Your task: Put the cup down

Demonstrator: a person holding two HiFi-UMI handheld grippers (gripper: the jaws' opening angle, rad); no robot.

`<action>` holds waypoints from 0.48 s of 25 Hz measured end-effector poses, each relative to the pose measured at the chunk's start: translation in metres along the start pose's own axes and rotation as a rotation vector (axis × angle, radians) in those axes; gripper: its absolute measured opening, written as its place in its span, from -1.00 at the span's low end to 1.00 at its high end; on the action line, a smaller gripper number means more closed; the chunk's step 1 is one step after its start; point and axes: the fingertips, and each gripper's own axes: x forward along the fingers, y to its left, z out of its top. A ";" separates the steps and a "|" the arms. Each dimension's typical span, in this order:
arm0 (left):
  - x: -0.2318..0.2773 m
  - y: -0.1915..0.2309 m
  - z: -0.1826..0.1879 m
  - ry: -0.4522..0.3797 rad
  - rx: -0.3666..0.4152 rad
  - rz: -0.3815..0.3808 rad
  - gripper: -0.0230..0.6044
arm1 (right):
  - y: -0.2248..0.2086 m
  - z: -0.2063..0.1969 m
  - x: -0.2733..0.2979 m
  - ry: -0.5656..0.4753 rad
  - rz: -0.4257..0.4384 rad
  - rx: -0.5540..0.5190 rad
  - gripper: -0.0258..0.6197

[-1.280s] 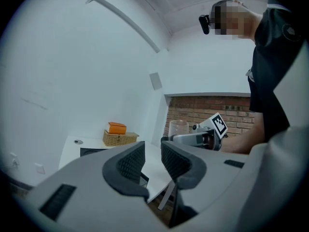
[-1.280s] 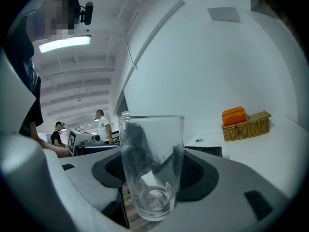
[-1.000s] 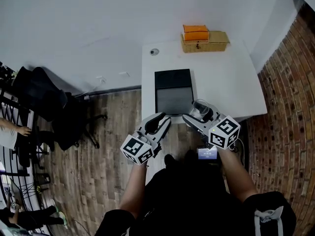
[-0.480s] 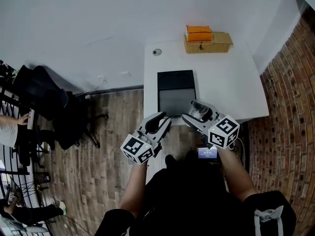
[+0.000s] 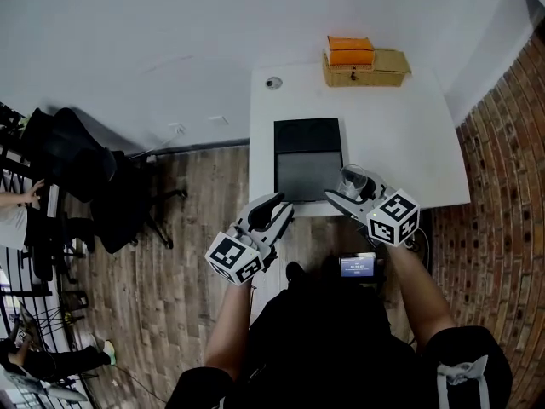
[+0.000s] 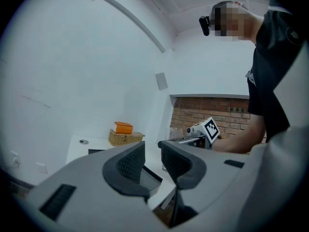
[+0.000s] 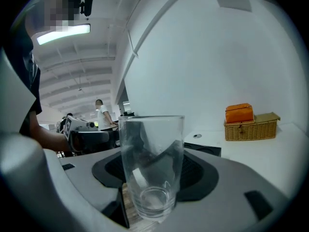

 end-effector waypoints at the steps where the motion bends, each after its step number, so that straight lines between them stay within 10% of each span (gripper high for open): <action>1: 0.001 0.002 0.000 0.005 -0.001 0.002 -0.62 | -0.010 -0.001 0.004 0.013 -0.007 -0.008 -0.05; 12: 0.009 0.040 -0.002 0.030 -0.025 0.042 -0.62 | -0.090 0.032 0.119 0.000 -0.021 -0.039 -0.05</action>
